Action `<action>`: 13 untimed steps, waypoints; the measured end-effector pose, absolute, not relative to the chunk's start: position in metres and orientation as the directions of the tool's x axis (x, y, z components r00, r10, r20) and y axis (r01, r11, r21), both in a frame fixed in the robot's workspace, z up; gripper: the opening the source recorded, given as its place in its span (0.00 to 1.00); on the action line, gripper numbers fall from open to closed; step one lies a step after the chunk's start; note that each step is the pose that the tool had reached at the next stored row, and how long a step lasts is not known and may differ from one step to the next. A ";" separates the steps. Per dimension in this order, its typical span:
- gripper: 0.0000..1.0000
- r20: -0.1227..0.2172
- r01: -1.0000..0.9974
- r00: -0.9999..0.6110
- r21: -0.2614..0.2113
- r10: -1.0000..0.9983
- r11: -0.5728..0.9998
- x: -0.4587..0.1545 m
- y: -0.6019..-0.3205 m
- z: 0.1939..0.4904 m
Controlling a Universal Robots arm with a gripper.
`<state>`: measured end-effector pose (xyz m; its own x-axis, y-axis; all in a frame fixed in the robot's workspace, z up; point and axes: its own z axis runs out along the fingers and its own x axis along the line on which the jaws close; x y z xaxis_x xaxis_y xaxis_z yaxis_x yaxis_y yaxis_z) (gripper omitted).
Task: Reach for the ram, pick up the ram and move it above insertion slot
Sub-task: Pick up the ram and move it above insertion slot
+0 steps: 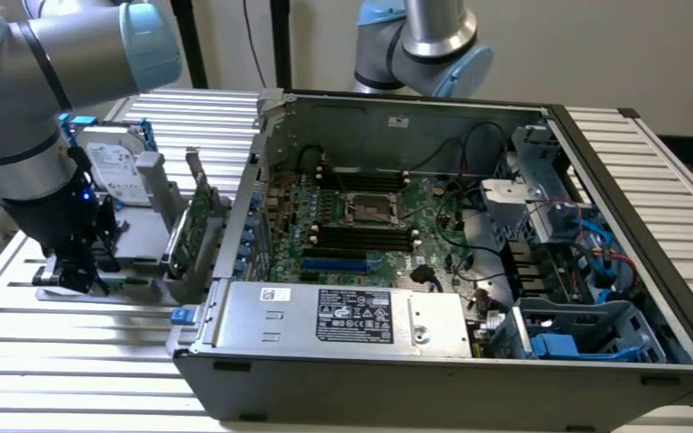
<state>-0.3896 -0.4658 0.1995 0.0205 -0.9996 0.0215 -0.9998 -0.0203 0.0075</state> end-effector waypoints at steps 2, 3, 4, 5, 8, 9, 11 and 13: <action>0.44 0.022 -1.000 0.020 0.008 -1.000 -0.020 -0.390 -0.465 0.199; 0.44 0.021 -1.000 0.020 0.007 -1.000 -0.020 -0.390 -0.465 0.198; 0.44 0.021 -1.000 0.020 0.007 -1.000 -0.020 -0.390 -0.465 0.198; 0.44 0.022 -1.000 0.020 0.007 -1.000 -0.020 -0.390 -0.465 0.197; 0.36 0.022 -1.000 0.020 0.008 -1.000 -0.020 -0.390 -0.464 0.197; 0.36 0.022 -1.000 0.020 0.008 -1.000 -0.020 -0.390 -0.464 0.197; 0.29 0.021 -1.000 0.020 0.007 -1.000 -0.020 -0.390 -0.464 0.196; 0.29 0.021 -1.000 0.020 0.007 -1.000 -0.020 -0.389 -0.464 0.196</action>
<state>-0.3895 -0.4640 0.1963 0.0203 -0.9996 0.0214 -0.9998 -0.0202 0.0074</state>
